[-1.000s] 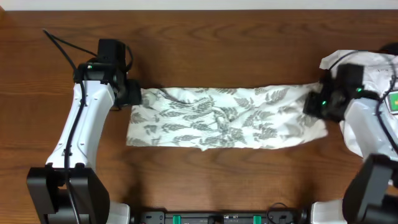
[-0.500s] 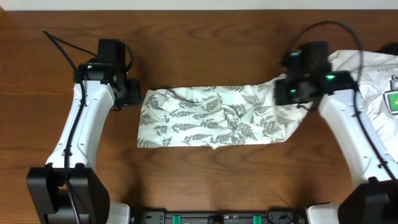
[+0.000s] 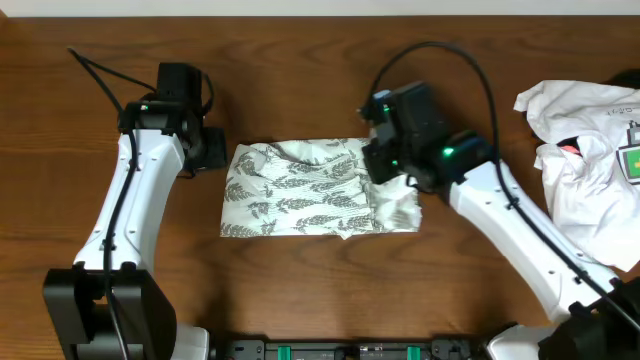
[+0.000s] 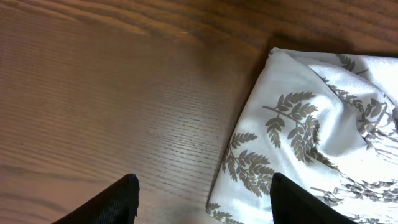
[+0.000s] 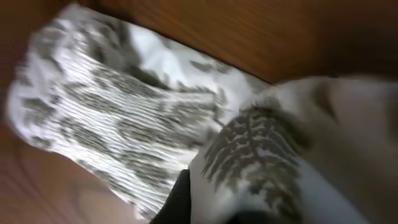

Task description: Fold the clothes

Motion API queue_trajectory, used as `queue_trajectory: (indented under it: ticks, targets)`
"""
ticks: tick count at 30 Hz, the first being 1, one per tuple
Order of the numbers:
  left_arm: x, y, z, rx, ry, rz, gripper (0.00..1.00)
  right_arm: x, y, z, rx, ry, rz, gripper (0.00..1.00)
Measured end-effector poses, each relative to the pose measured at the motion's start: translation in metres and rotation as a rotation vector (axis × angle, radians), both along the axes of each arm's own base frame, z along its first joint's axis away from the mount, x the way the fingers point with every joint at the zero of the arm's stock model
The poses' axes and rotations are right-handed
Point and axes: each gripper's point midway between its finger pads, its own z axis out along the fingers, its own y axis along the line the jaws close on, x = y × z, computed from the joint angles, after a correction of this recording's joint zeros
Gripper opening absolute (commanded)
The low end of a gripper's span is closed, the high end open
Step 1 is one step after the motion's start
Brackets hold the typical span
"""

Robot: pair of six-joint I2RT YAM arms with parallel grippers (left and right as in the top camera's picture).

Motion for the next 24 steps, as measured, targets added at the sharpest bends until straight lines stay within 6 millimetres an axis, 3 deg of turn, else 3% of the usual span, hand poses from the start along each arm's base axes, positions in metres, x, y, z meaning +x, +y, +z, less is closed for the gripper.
queue_trajectory:
  ticks: [12, 24]
  targets:
    - [0.000, 0.000, 0.000, 0.000, 0.000, 0.000, 0.68, -0.013, 0.053, -0.027, 0.018, 0.034, 0.073, 0.01]
    - [0.000, 0.000, 0.000, 0.000, 0.000, 0.000, 0.68, -0.018, 0.053, -0.030, 0.011, 0.053, 0.077, 0.01]
